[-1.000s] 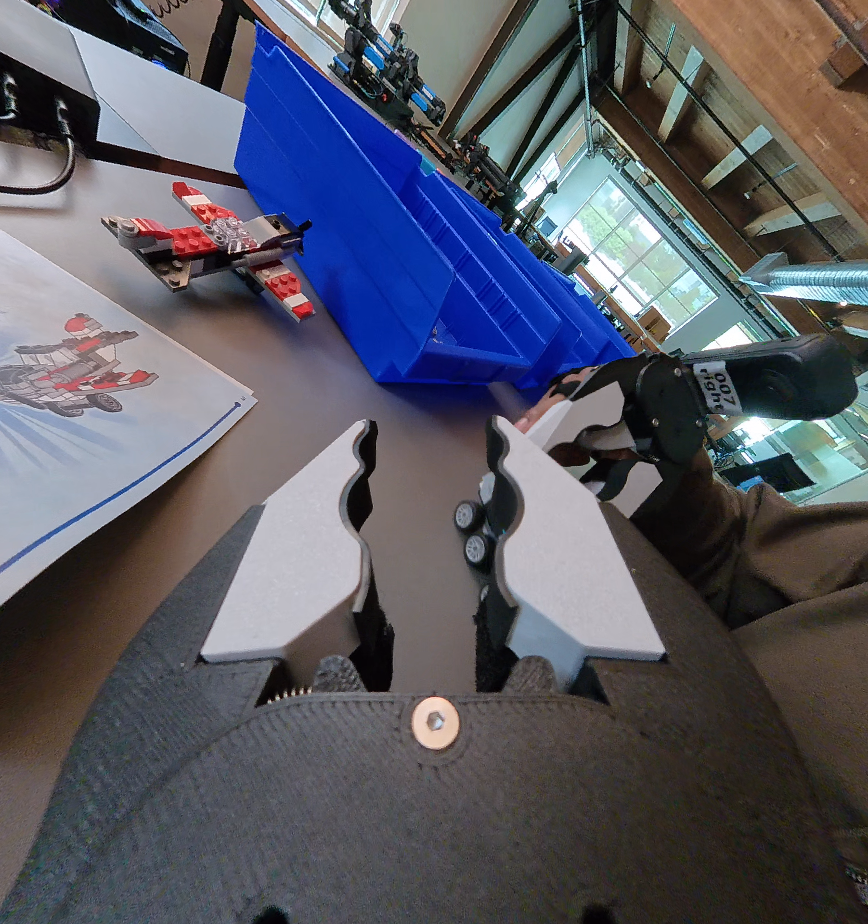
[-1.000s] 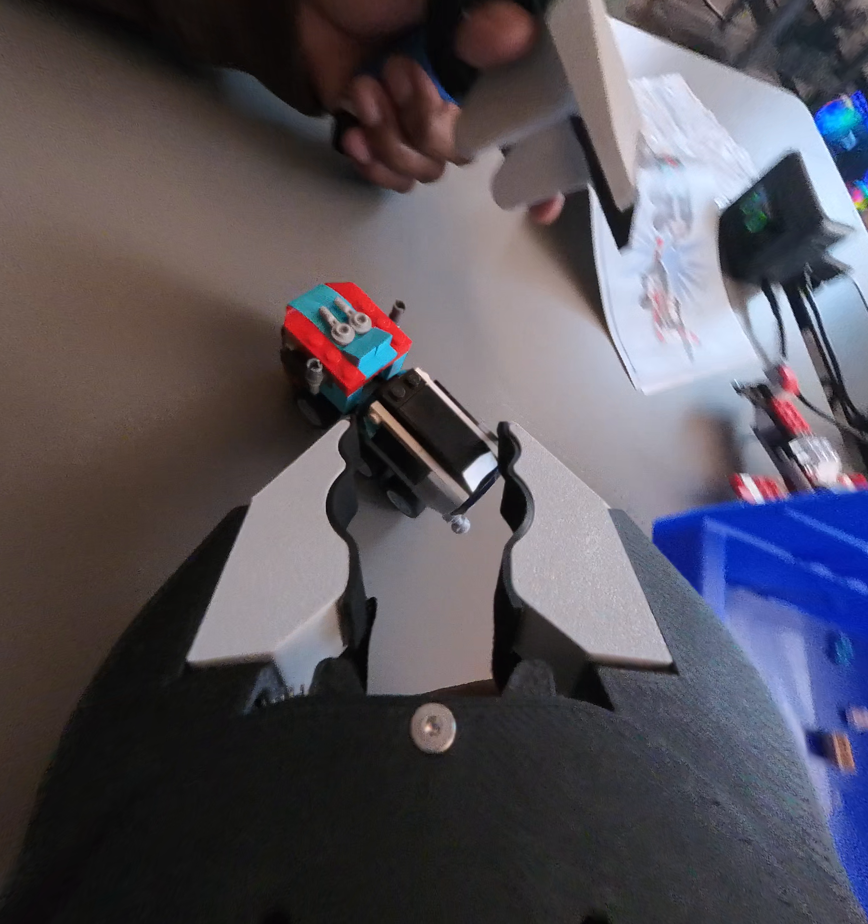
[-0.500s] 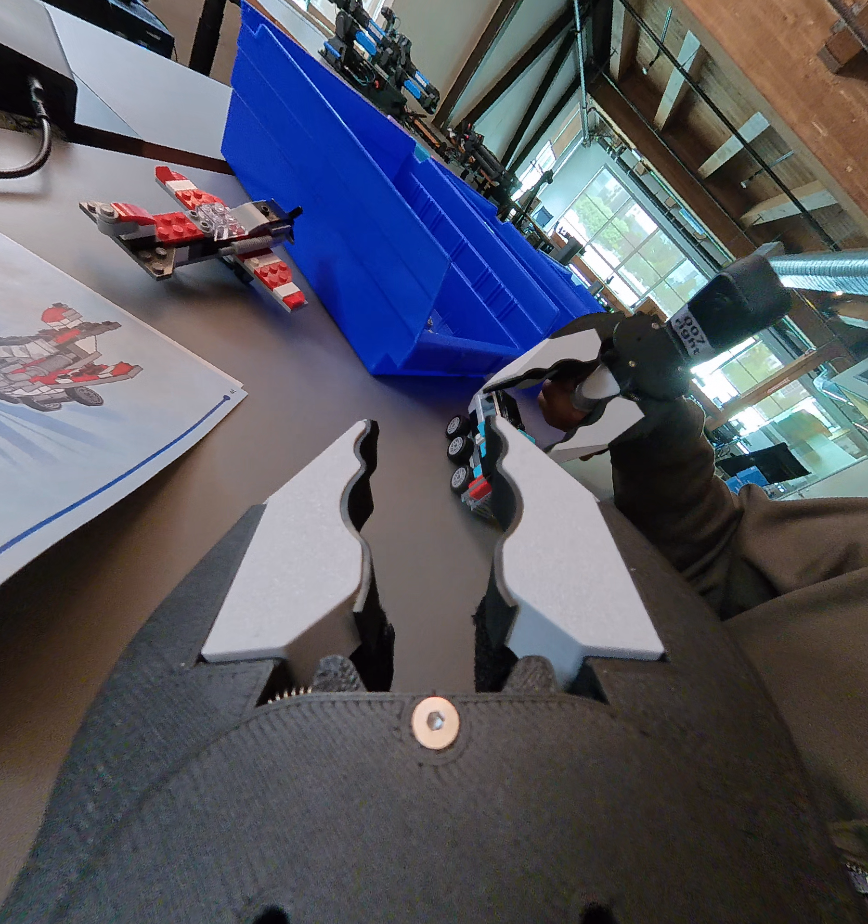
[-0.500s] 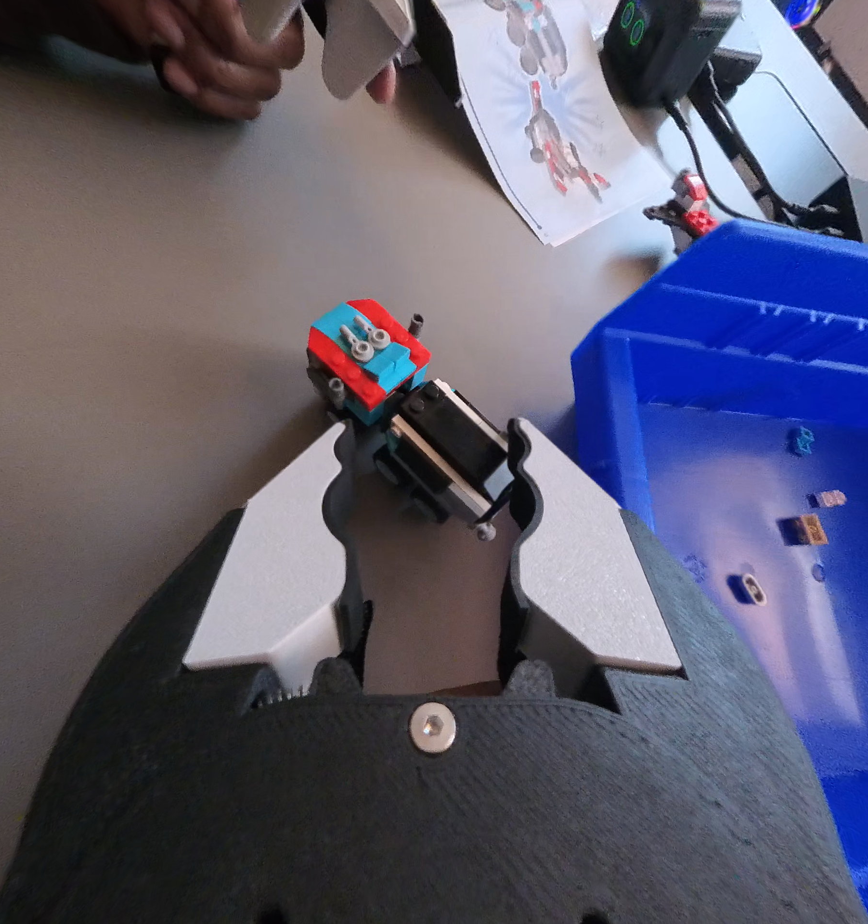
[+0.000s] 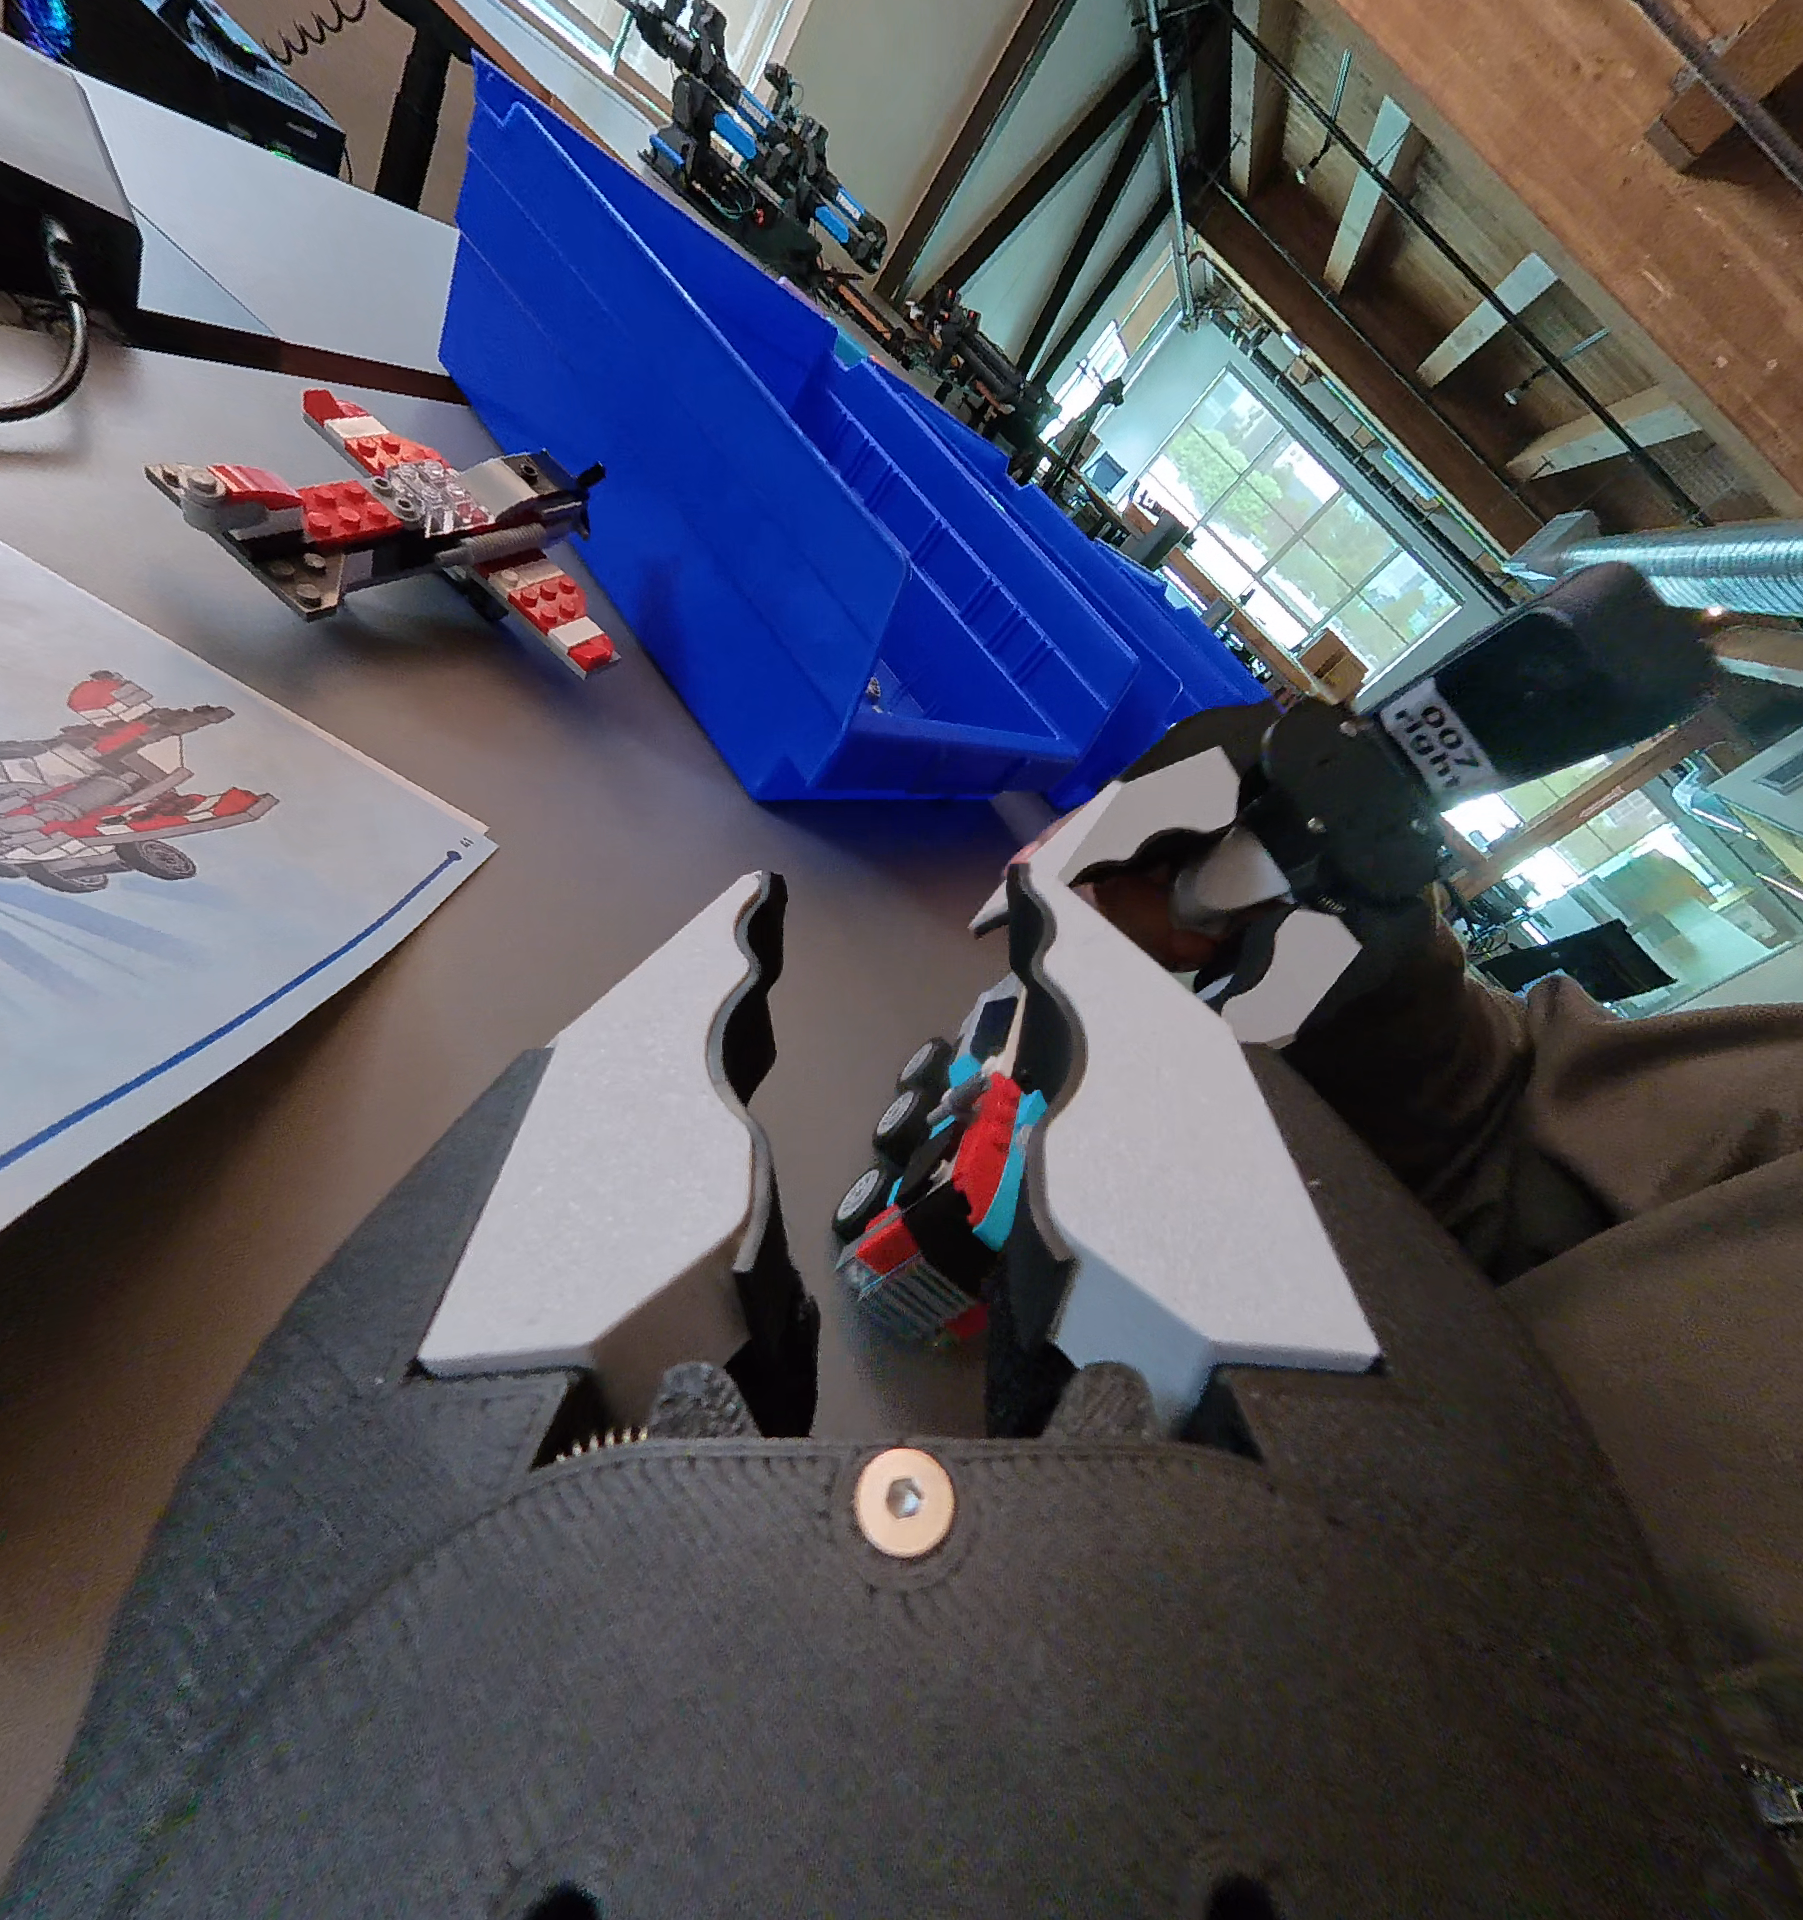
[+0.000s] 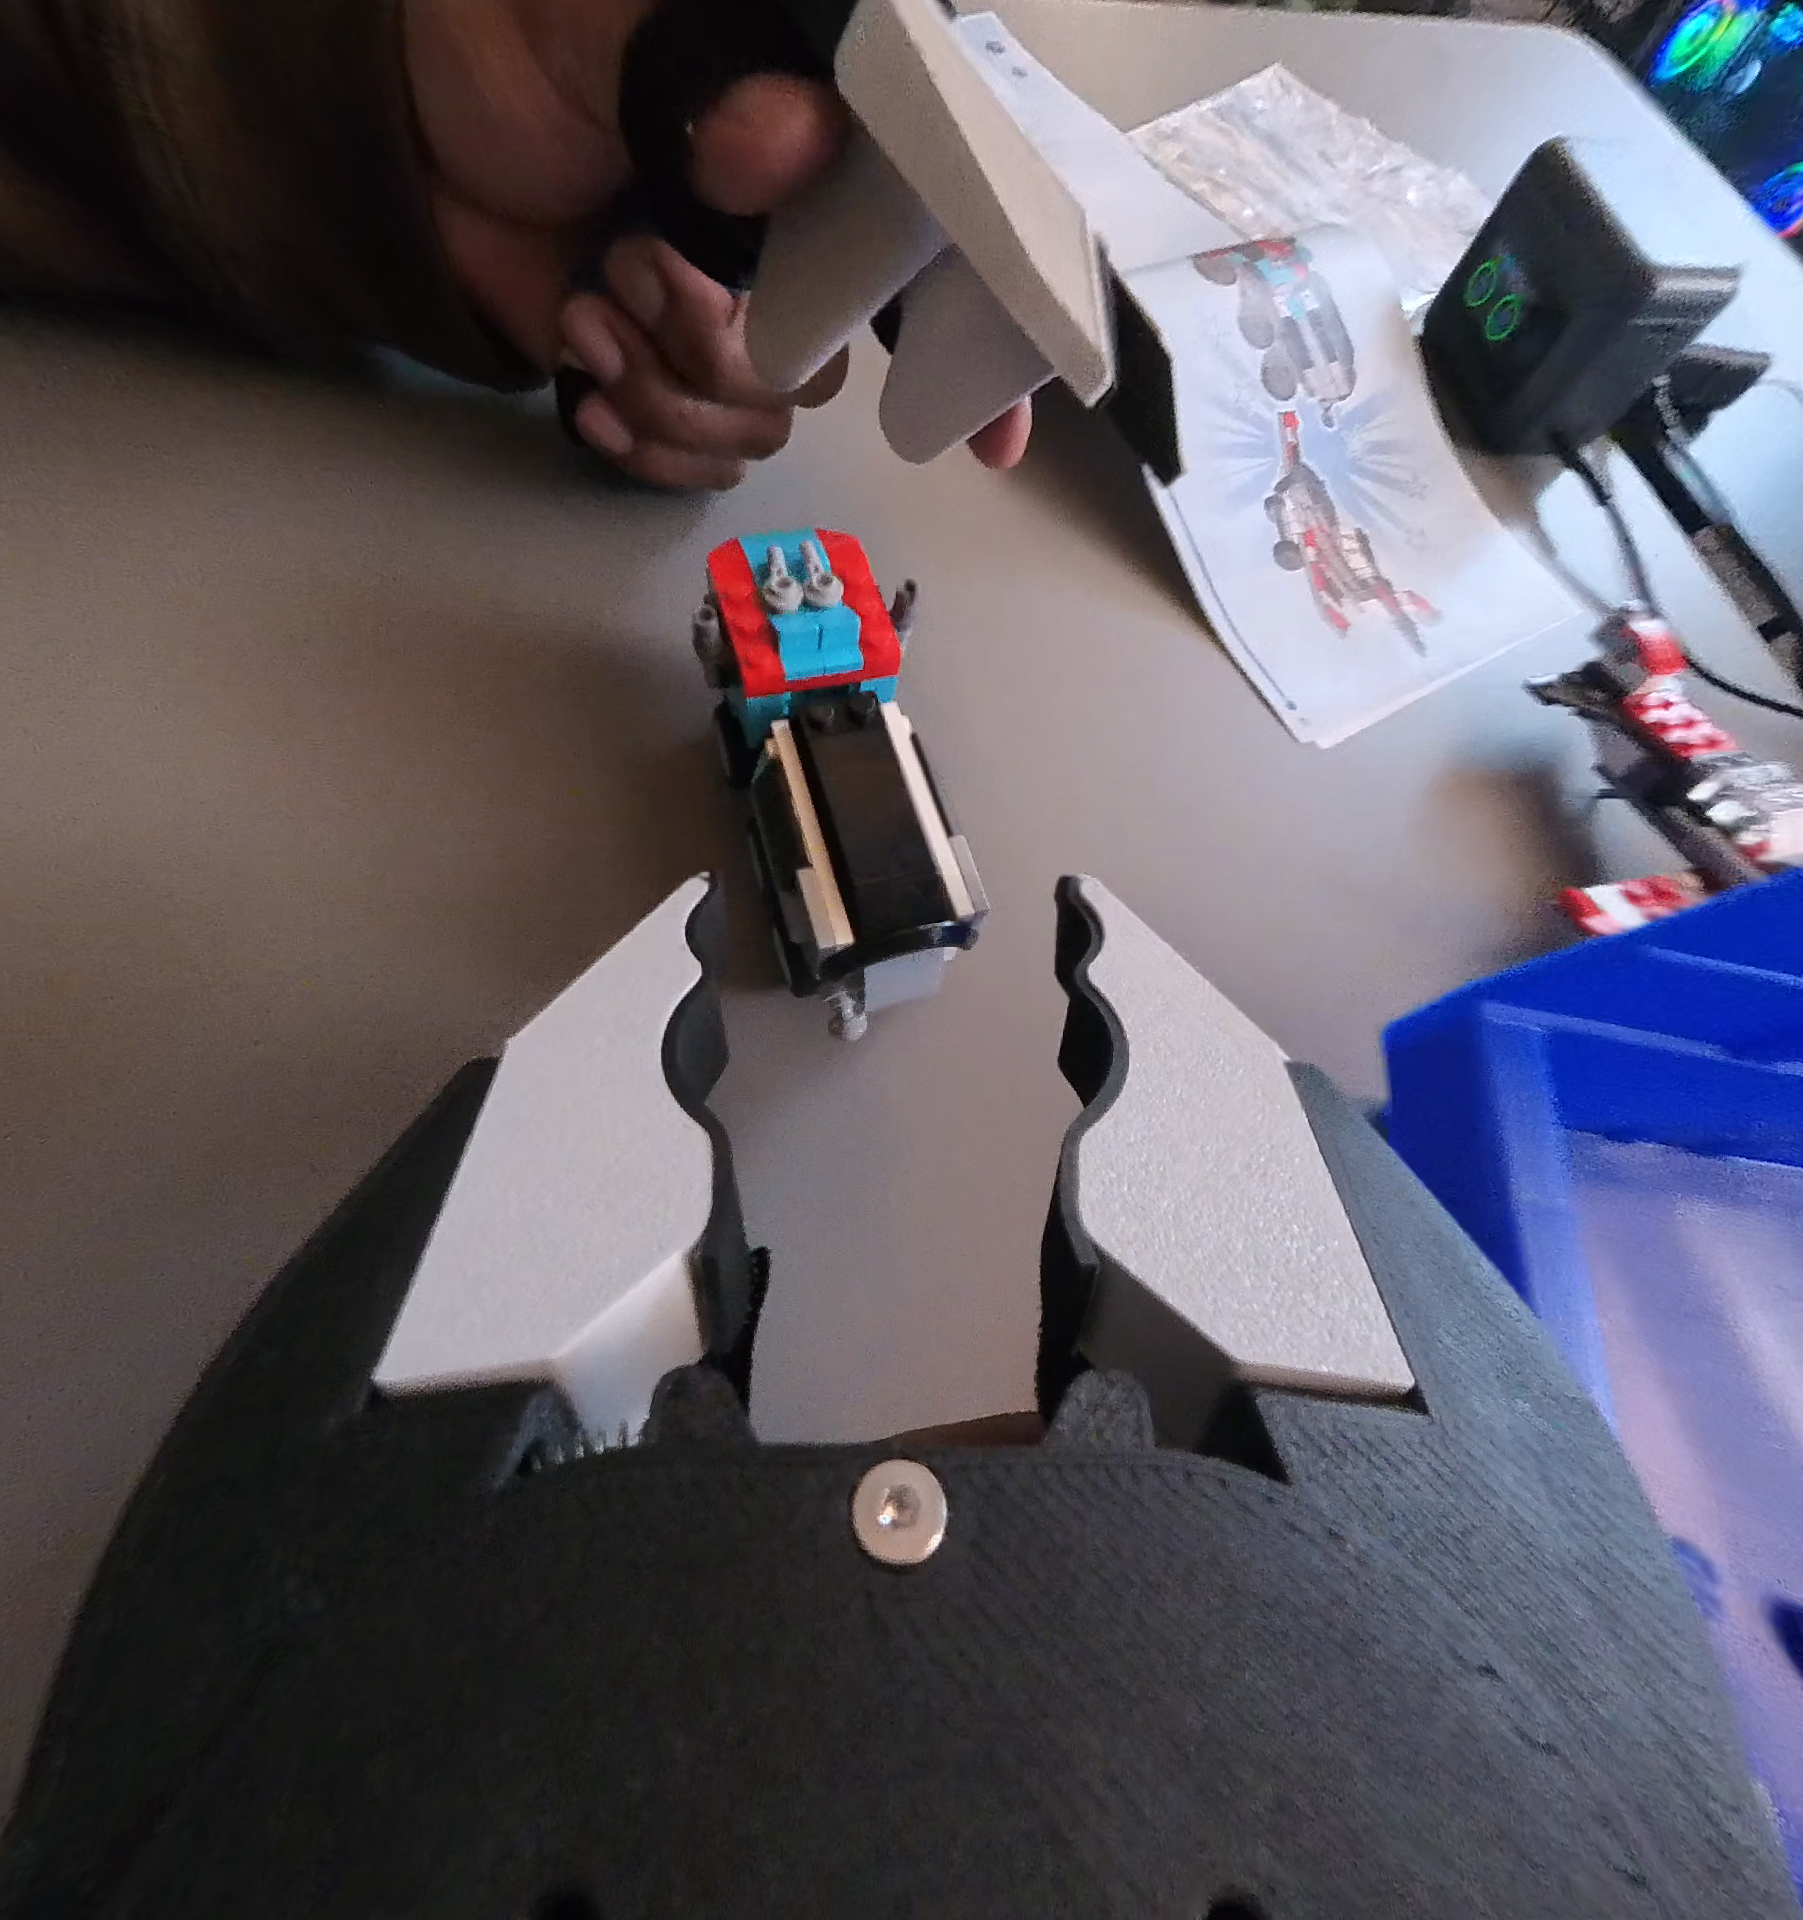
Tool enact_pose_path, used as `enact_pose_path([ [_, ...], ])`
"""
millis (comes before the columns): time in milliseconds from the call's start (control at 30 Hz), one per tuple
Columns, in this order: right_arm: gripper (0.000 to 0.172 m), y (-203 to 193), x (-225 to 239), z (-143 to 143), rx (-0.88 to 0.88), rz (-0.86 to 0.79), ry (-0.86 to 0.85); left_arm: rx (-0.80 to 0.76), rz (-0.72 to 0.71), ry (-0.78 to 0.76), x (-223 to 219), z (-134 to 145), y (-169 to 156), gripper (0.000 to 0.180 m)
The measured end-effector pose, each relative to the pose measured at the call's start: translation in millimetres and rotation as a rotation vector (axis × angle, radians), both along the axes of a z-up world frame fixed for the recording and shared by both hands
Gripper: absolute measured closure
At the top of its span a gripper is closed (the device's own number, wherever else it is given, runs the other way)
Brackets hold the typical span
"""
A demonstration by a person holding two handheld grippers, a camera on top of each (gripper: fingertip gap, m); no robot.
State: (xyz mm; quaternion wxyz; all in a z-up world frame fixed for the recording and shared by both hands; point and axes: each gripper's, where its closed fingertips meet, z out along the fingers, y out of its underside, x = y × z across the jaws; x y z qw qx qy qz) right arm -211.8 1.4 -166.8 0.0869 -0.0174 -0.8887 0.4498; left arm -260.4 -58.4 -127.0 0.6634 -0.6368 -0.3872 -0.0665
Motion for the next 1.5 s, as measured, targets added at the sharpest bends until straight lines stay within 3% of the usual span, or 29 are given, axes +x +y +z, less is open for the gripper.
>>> enact_pose_path([
  [167,0.129,-16,4,-17,0.006,0.021,-0.04,0.008,-0.018,-0.001,2,0,2,0.135],
  [367,0.131,-10,6,-9,-0.057,0.005,-0.18,-0.033,-0.169,0.044,20,6,7,0.123],
  [533,0.131,-2,3,-10,-0.085,-0.021,-0.322,-0.202,-0.328,0.081,43,-16,10,0.104],
  [733,0.131,1,2,-10,-0.119,-0.051,-0.48,-0.299,-0.396,-0.03,56,-44,21,0.107],
  [867,0.131,1,2,-10,-0.131,-0.074,-0.556,-0.3,-0.359,-0.122,53,-50,22,0.129],
  [1067,0.13,0,-3,0,-0.226,-0.101,-0.672,-0.146,-0.338,-0.335,52,-47,22,0.131],
  [1200,0.12,3,-7,10,-0.264,-0.068,-0.554,-0.089,-0.301,-0.42,48,-48,20,0.131],
  [1367,0.105,11,-9,30,-0.295,-0.03,-0.215,-0.009,-0.251,-0.486,41,-45,17,0.131],
  [1500,0.095,5,5,22,-0.206,0.01,-0.063,0.026,-0.192,-0.515,34,-45,15,0.131],
])
